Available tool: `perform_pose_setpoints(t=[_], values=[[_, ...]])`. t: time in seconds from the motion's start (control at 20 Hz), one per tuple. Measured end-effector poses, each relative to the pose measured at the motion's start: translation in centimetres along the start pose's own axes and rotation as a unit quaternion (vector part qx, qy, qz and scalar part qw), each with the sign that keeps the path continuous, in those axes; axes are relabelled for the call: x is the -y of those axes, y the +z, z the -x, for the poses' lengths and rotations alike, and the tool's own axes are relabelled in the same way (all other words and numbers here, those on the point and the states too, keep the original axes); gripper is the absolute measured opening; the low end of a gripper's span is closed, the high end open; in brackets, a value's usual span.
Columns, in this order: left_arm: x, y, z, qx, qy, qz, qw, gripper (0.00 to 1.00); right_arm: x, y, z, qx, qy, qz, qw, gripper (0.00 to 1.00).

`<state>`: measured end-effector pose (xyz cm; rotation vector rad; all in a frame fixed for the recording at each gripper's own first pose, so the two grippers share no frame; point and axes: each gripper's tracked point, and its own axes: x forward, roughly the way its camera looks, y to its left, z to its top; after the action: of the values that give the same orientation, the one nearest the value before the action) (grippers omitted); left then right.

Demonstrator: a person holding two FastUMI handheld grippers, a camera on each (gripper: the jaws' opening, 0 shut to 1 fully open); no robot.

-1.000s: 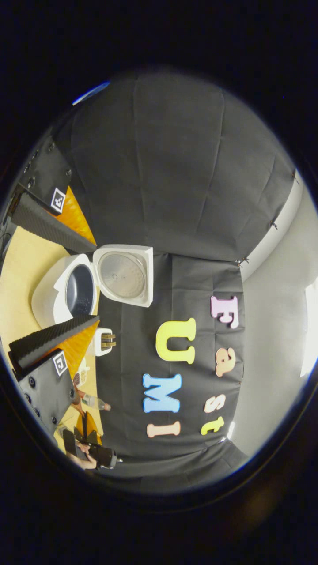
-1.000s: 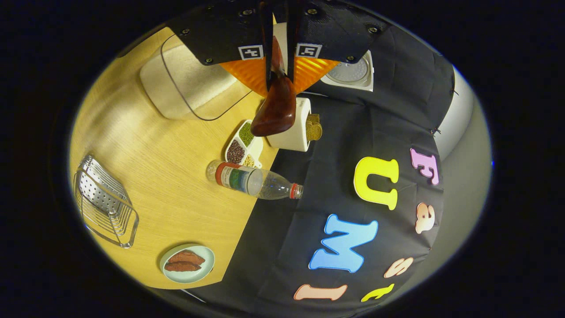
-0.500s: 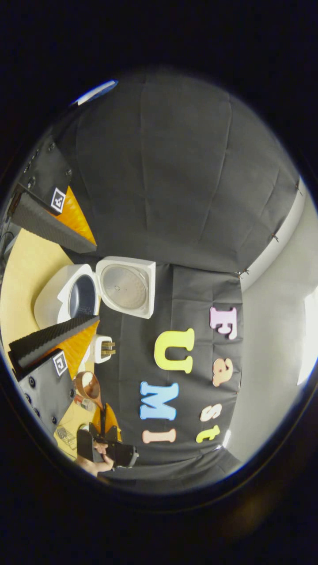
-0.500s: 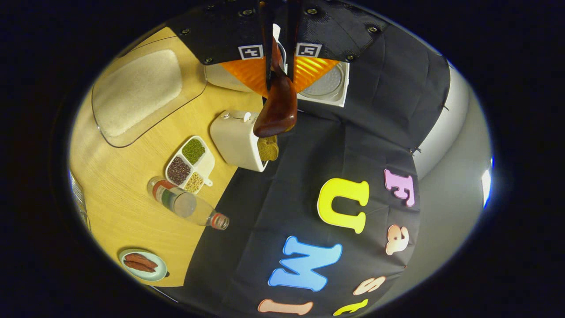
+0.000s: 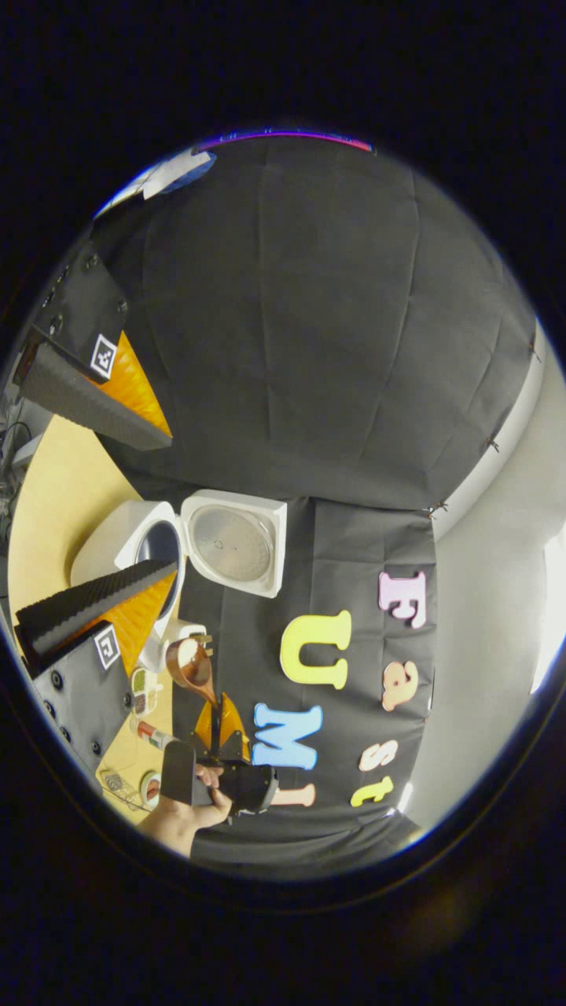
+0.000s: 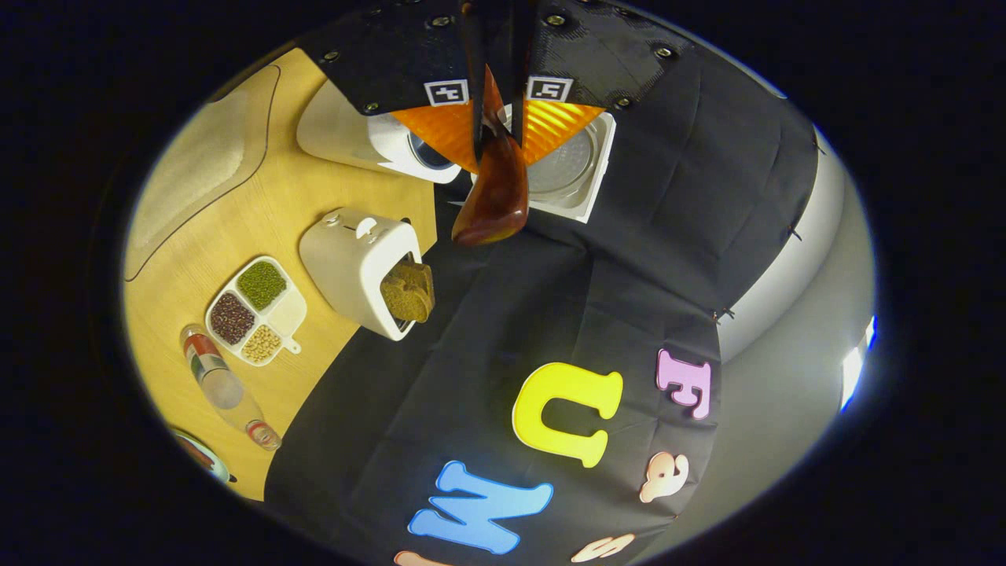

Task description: Close the left gripper, press the button to open the rice cooker; take a wooden spoon from the chopstick holder with the right hand, scoop a spoonful of rice and pour it into the rice cooker, then put the wooden spoon back into the chopstick holder.

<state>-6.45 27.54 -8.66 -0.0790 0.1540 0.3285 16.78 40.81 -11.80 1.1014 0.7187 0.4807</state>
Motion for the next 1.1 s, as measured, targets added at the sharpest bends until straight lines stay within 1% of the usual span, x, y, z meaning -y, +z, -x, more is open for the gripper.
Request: perform_pose_setpoints(t=[0.1, 0.15, 0.4, 0.45, 0.5, 0.6, 0.65, 0.75, 0.8, 0.85, 0.9, 1.1], values=[[-0.4, -0.3, 0.2, -0.004, 0.007, -0.002, 1.000, 0.99, -0.9, -0.8, -1.5, -0.008, 0.005, 0.010, 1.000, 0.12], [-0.6, -0.3, 0.2, -0.004, 0.010, -0.004, 1.000, 0.98, -1.3, -1.4, -2.3, -0.010, 0.006, 0.017, 1.000, 0.12], [-2.3, -0.4, 0.9, -0.005, 0.028, -0.006, 1.000, 0.99, -1.3, -4.4, -5.9, -0.030, -0.006, 0.070, 0.997, 0.12], [-2.6, -0.5, 0.9, -0.006, 0.031, -0.008, 0.999, 0.98, -1.0, -5.2, -6.7, -0.036, -0.011, 0.088, 0.995, 0.12], [-2.8, -0.5, 1.1, -0.008, 0.035, -0.010, 0.999, 0.99, -0.4, -6.0, -7.5, -0.044, -0.018, 0.111, 0.993, 0.12], [-3.5, -1.1, 1.3, -0.014, 0.043, -0.013, 0.999, 0.97, 0.3, -7.3, -8.6, -0.054, -0.032, 0.156, 0.986, 0.12], [-3.9, -1.5, 1.5, -0.017, 0.047, -0.011, 0.999, 0.99, 0.4, -7.9, -9.1, -0.058, -0.035, 0.173, 0.983, 0.12], [-4.4, -1.7, 1.7, -0.019, 0.051, -0.008, 0.998, 0.99, 0.3, -9.3, -9.7, -0.068, -0.035, 0.207, 0.975, 0.13], [-4.5, -1.8, 1.8, -0.020, 0.052, -0.009, 0.998, 0.99, 0.3, -9.8, -9.9, -0.071, -0.035, 0.227, 0.971, 0.12], [-4.5, -1.9, 1.7, -0.020, 0.053, -0.011, 0.998, 0.98, 0.5, -10.1, -10.1, -0.072, -0.036, 0.250, 0.965, 0.12], [-4.5, -1.9, 1.6, -0.021, 0.052, -0.012, 0.998, 0.99, 0.6, -10.2, -10.3, -0.073, -0.038, 0.275, 0.958, 0.12], [-4.5, -2.2, 1.5, -0.024, 0.053, -0.006, 0.998, 0.97, 0.4, -10.8, -10.8, -0.067, -0.042, 0.373, 0.925, 0.12]])
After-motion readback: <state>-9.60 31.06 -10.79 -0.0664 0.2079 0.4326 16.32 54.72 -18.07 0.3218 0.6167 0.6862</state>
